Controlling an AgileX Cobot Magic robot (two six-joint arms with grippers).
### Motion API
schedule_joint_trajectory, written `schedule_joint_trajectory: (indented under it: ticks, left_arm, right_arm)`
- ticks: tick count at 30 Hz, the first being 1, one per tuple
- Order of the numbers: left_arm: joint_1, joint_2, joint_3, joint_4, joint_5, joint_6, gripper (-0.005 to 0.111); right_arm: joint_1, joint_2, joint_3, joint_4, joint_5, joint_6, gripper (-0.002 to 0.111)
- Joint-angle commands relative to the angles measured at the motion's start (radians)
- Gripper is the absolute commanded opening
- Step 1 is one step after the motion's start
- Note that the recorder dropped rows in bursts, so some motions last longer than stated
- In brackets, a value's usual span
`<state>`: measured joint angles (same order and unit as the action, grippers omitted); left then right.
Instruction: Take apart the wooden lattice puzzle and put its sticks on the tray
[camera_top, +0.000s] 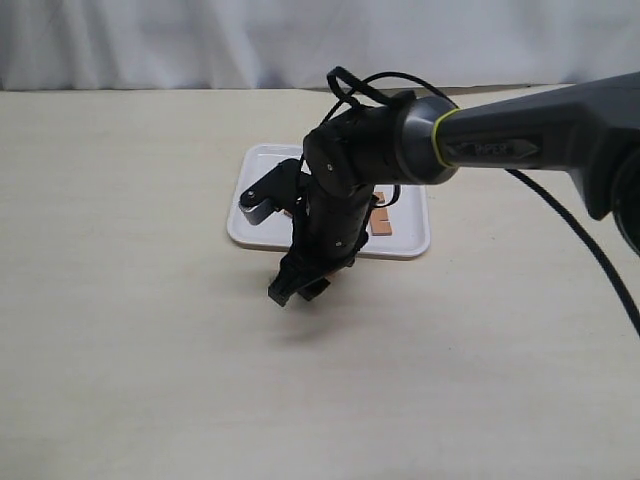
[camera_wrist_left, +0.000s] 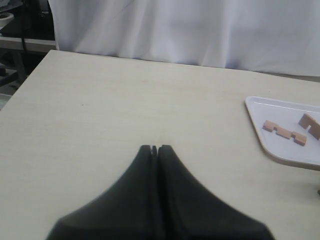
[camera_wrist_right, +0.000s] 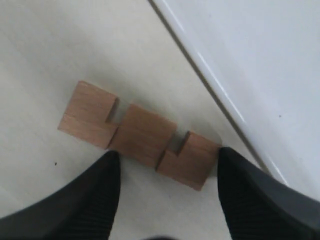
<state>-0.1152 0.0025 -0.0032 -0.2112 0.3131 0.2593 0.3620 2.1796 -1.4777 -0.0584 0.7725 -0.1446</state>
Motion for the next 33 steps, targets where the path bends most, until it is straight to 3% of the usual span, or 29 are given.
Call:
schedule_joint_trajectory:
  ticks: [1,12,14,15,16,27,33]
  left_arm:
    - [0.01,-0.002,0.003,-0.002,-0.009,0.005,0.0]
    - [0.01,-0.002,0.003,-0.002,-0.009,0.005,0.0]
    - [0.01,-0.002,0.003,-0.002,-0.009,0.005,0.0]
    - [0.01,-0.002,0.003,-0.002,-0.009,0.005,0.0]
    - [0.01,-0.002,0.003,-0.002,-0.009,0.005,0.0]
    - [0.01,-0.002,0.003,-0.002,-0.009,0.005,0.0]
    - [0.01,-0.002,0.003,-0.002,-0.009,0.005,0.0]
  right_arm:
    - [0.0,0.015,-0.016,0.001,-0.01,0.002,0.054]
    - [0.0,0.02,-0.022,-0.009,-0.009,0.098,0.052]
    - [0.0,0.021,-0.022,0.002,0.004,0.1,0.032]
    - [0.0,0.021,-0.022,0.002,0.016,0.095,0.012]
    - [0.0,0.021,-0.022,0.002,0.022,0.087,0.005]
    - [-0.009,-0.151,-0.022,0.011,-0.021,0.091,0.005]
    - [-0.078,-0.146,-0.022,-0.216,-0.036,0.355,0.005]
